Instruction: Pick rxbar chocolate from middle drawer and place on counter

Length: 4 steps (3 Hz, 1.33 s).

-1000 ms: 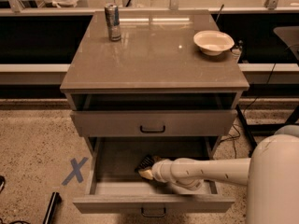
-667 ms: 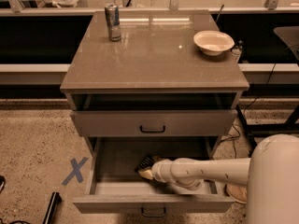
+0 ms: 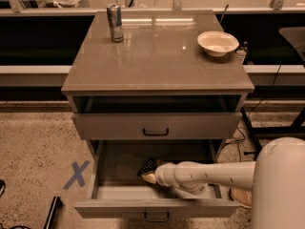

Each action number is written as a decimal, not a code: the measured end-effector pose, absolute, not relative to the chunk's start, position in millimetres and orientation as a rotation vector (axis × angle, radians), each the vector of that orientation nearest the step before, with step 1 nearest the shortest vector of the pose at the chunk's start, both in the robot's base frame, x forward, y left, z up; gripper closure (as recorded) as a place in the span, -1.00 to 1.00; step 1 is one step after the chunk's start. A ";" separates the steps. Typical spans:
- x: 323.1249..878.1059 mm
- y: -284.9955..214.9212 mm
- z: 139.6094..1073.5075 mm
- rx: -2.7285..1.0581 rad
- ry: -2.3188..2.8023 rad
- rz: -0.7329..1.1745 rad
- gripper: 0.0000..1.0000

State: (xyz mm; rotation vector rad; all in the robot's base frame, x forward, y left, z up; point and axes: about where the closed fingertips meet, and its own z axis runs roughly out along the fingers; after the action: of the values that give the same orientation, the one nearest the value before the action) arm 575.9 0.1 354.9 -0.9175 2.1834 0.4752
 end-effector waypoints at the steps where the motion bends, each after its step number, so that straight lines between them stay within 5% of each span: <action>1: 575.9 0.1 354.9 -0.918 2.183 0.475 1.00; 4: 575.9 0.2 354.9 -0.918 2.183 0.475 1.00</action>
Offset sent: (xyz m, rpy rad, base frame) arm -0.0020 -0.0469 0.1375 0.5059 -0.0980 0.2243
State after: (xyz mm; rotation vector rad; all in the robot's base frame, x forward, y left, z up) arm 575.9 0.2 354.9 -0.9176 2.1833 0.4754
